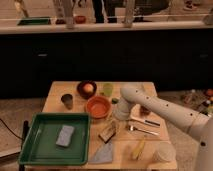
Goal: Place eraser in table surface
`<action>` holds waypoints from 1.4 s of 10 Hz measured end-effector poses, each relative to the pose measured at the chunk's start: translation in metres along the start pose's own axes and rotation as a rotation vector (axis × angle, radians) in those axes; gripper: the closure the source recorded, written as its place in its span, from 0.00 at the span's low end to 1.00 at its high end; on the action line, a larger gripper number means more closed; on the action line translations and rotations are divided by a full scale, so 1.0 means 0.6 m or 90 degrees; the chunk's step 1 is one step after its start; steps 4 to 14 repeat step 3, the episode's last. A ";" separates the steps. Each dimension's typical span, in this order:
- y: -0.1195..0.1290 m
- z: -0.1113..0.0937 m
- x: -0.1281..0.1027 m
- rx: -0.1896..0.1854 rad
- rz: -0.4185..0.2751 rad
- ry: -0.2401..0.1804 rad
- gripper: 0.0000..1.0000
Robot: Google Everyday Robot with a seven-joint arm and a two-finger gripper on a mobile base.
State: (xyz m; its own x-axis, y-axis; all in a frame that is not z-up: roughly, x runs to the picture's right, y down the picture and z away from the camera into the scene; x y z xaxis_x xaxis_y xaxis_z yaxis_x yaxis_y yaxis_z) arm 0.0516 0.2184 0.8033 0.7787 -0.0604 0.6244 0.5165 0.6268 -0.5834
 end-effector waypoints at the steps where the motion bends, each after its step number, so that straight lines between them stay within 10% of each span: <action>1: 0.000 -0.001 0.003 0.000 0.003 0.003 0.20; 14: 0.005 -0.007 0.015 0.004 0.011 0.006 0.20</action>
